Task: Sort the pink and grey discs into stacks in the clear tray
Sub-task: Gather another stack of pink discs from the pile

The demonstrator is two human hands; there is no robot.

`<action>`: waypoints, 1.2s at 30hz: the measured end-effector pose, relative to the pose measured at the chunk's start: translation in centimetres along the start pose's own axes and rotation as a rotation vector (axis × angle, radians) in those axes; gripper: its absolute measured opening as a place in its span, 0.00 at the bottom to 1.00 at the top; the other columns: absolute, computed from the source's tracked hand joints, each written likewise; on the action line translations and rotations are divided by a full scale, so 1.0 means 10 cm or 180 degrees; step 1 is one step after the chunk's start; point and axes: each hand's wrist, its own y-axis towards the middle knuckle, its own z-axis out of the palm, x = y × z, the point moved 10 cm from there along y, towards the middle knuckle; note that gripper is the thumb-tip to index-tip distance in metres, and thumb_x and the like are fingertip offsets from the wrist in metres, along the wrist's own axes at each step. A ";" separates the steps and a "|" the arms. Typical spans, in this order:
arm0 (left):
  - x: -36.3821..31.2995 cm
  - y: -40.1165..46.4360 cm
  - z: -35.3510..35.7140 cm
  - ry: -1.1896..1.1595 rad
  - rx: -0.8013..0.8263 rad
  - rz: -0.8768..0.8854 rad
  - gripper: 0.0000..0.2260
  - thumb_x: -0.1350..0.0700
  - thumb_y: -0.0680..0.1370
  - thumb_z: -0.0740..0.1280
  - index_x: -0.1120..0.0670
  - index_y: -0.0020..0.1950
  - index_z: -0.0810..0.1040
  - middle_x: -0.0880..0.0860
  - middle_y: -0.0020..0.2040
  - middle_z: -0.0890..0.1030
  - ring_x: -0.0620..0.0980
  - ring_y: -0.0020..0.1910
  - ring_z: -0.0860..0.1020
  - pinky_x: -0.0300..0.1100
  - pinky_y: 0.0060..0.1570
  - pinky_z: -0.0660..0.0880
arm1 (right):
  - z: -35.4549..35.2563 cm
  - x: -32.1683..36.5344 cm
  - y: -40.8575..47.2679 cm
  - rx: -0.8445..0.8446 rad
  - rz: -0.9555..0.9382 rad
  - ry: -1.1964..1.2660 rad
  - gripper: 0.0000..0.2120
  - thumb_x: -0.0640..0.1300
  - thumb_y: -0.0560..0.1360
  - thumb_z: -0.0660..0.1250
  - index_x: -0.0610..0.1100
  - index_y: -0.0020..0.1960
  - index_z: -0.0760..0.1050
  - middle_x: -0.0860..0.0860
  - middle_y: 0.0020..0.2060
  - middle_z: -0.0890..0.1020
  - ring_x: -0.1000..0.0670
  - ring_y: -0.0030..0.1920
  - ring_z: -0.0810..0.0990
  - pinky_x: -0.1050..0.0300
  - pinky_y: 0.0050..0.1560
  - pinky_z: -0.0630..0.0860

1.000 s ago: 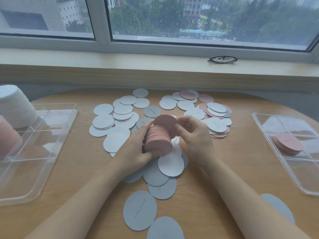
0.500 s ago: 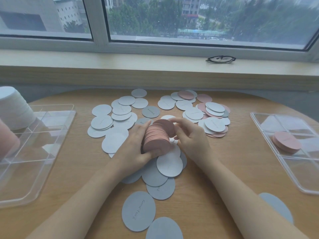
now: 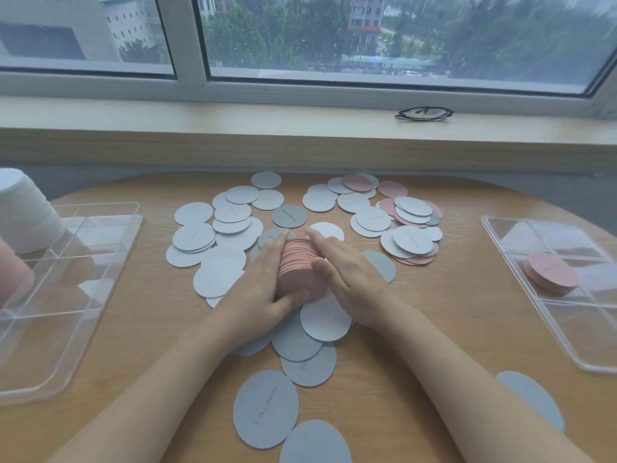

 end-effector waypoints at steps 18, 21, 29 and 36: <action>0.07 -0.01 -0.02 -0.0420 -0.0104 -0.0060 0.37 0.36 0.71 0.70 0.41 0.75 0.58 0.43 0.68 0.70 0.42 0.66 0.71 0.49 0.65 0.72 | -1.17 -1.36 -0.63 -0.1030 0.2709 -0.1902 0.22 0.58 0.78 0.59 0.45 0.65 0.76 0.44 0.63 0.73 0.41 0.66 0.67 0.44 0.66 0.62; 0.07 -0.01 -0.03 -0.0430 -0.0099 -0.0070 0.37 0.37 0.71 0.71 0.42 0.75 0.59 0.43 0.68 0.70 0.41 0.66 0.71 0.49 0.65 0.72 | -1.08 -1.32 -0.54 -0.1021 0.2483 -0.1605 0.17 0.51 0.78 0.59 0.49 0.63 0.77 0.46 0.63 0.73 0.42 0.66 0.67 0.46 0.67 0.61; 0.07 -0.01 -0.03 -0.0450 -0.0107 -0.0061 0.36 0.37 0.71 0.71 0.41 0.75 0.59 0.43 0.68 0.70 0.41 0.66 0.71 0.50 0.65 0.72 | -0.95 -1.21 -0.41 -0.1045 0.1707 -0.0402 0.16 0.42 0.76 0.67 0.50 0.64 0.77 0.50 0.62 0.74 0.45 0.65 0.69 0.53 0.64 0.65; 0.09 -0.01 -0.02 -0.0466 -0.0088 -0.0075 0.36 0.36 0.71 0.71 0.41 0.75 0.59 0.44 0.69 0.70 0.43 0.66 0.72 0.52 0.65 0.73 | -1.19 -1.41 -0.71 -0.1433 0.2750 -0.1243 0.21 0.54 0.74 0.67 0.44 0.62 0.72 0.45 0.61 0.74 0.41 0.64 0.69 0.46 0.63 0.66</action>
